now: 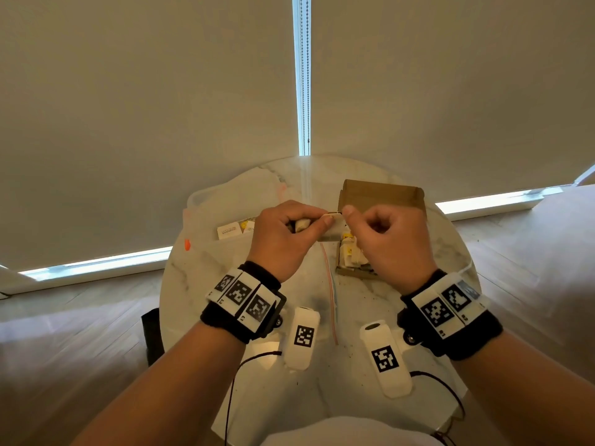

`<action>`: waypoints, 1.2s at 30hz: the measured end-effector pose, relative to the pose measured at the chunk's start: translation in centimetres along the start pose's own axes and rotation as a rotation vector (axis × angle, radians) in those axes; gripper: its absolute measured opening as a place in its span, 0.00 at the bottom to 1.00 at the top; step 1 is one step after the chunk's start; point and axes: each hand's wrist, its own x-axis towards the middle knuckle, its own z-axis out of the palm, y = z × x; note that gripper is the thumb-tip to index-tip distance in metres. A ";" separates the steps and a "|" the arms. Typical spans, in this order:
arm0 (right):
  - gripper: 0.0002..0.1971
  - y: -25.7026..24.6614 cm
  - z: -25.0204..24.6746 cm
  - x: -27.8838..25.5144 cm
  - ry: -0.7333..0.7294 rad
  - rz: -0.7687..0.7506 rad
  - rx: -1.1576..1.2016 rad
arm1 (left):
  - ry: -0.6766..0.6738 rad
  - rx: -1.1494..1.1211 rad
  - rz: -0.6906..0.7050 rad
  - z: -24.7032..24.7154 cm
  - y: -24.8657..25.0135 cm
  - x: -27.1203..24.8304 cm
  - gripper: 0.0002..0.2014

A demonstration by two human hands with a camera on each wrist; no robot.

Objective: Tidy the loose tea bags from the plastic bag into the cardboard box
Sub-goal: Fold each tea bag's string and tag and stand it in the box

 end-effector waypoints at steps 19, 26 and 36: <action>0.08 0.5 -3.6 2.0 -0.472 -0.124 -0.055 | -0.106 -0.696 -0.539 -1.1 0.5 -0.7 0.15; 0.06 -1.1 -3.2 2.3 -0.600 -0.462 -0.250 | -0.158 -0.518 -0.526 -0.7 0.6 -0.4 0.11; 0.01 -1.5 -2.4 2.2 -0.631 -0.761 -0.454 | -0.101 -0.303 -0.534 -0.8 0.4 0.1 0.05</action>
